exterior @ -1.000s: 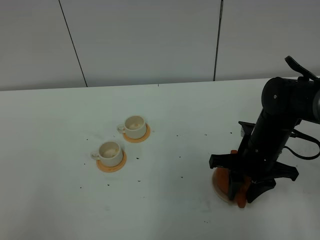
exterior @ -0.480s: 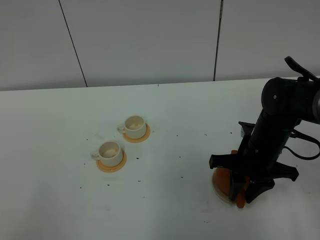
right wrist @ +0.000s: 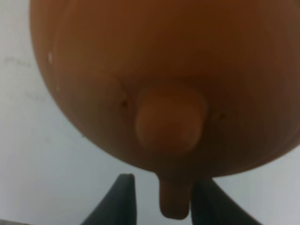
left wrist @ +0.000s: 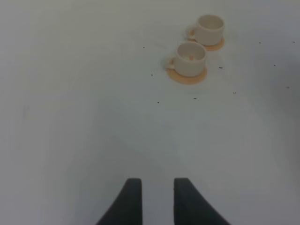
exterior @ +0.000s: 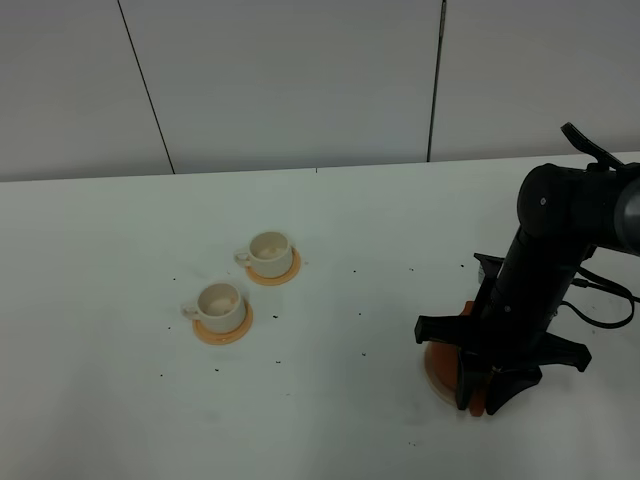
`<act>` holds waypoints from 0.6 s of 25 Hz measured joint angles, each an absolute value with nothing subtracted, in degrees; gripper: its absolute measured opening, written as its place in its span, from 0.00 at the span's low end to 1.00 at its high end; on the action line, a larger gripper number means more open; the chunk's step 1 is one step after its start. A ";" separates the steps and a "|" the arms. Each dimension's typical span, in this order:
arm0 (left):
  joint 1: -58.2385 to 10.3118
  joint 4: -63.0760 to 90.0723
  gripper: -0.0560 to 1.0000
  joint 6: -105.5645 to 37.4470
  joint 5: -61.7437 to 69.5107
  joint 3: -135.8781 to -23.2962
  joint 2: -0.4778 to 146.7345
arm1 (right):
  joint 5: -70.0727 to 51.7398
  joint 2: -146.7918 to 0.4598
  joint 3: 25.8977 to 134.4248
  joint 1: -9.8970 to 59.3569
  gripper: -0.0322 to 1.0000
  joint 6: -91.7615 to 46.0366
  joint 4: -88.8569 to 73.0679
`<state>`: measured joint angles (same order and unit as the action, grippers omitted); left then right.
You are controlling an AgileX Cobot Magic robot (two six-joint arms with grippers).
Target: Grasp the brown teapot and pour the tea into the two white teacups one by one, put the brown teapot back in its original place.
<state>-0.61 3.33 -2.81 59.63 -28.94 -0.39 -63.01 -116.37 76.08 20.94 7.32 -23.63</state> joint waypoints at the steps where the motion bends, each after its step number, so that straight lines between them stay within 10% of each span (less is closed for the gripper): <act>1: -0.61 3.33 0.28 -2.81 59.63 -28.94 -0.39 | -63.01 -116.37 76.08 20.94 0.29 7.32 -23.63; 15: -0.61 3.33 0.28 -2.81 59.63 -28.94 -0.39 | -63.01 -116.37 76.08 20.94 0.24 7.20 -23.69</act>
